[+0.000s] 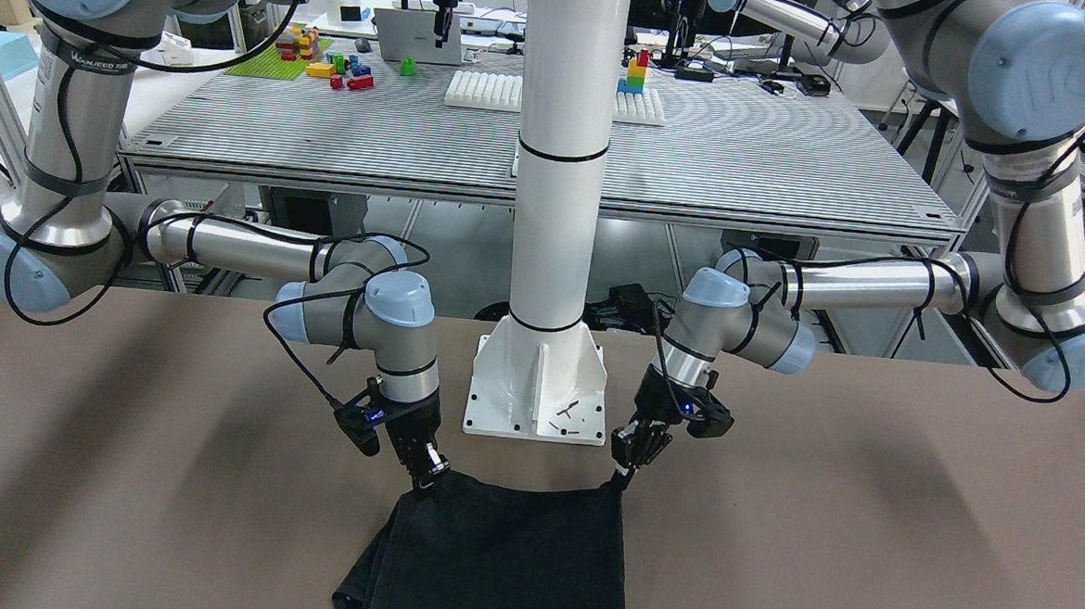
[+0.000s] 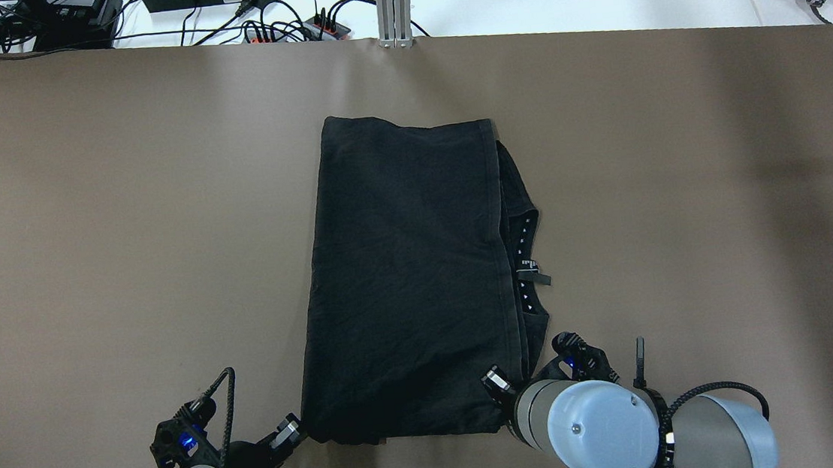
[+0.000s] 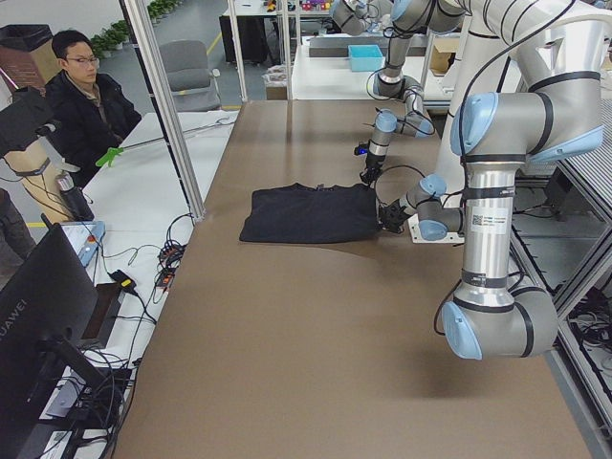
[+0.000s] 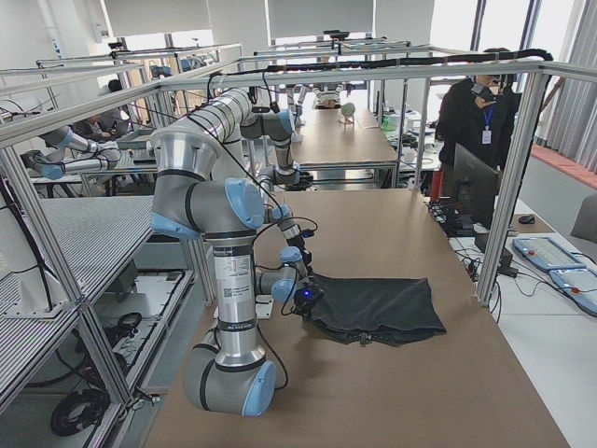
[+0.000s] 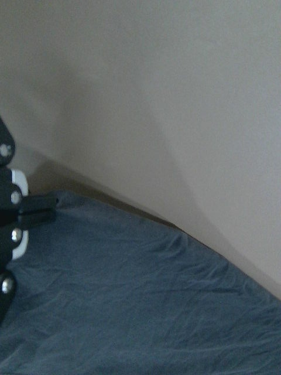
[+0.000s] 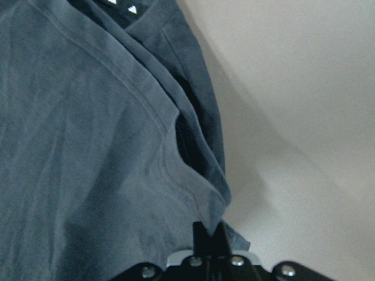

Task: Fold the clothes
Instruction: 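Grasp the other near corner with the left gripper while the right gripper holds, then lift the near edge with both grippers and fold it toward the collar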

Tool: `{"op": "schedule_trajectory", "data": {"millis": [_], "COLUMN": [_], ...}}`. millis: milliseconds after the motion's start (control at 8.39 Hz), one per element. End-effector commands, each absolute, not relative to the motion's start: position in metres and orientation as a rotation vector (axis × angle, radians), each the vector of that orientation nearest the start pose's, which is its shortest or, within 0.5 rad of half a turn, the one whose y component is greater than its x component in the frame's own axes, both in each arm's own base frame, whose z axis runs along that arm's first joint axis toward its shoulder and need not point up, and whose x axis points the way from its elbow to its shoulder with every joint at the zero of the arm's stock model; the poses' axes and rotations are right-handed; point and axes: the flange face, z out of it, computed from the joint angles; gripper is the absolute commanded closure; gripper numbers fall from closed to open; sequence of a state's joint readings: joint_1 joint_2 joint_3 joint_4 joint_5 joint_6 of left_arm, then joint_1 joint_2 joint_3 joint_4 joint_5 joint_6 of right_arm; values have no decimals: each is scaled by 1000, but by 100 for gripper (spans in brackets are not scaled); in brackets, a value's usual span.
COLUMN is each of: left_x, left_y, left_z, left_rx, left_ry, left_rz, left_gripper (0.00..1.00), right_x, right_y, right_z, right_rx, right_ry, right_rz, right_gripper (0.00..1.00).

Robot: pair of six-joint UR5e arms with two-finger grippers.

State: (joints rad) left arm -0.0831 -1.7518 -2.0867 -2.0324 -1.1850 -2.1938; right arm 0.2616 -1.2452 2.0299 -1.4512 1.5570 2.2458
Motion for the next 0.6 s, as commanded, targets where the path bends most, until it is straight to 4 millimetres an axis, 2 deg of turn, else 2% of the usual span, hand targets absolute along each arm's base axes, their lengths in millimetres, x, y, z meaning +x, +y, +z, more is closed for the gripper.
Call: {"op": "schedule_trajectory", "data": {"millis": [0, 119, 238, 358, 477], "left_x": [445, 425, 411, 406, 411], "left_y": [-193, -204, -252, -299, -347], "left_z": [228, 208, 190, 179, 171], "left_rx": [-10, -27, -63, -66, -3], "left_ry": [1235, 1243, 1228, 1200, 1185], "left_rz": [-825, -828, -857, -873, -872], "left_gripper": [100, 100, 100, 100, 100], "right_x": [-449, -419, -395, -368, -364], "right_y": [-263, -279, -312, -358, -398], "right_z": [238, 221, 215, 202, 196], "right_rx": [-199, -194, -231, -254, -281], "right_ry": [-1010, -1040, -1008, -1025, -1022], "right_rz": [867, 898, 945, 998, 1034], "right_gripper": [100, 100, 100, 100, 100]}}
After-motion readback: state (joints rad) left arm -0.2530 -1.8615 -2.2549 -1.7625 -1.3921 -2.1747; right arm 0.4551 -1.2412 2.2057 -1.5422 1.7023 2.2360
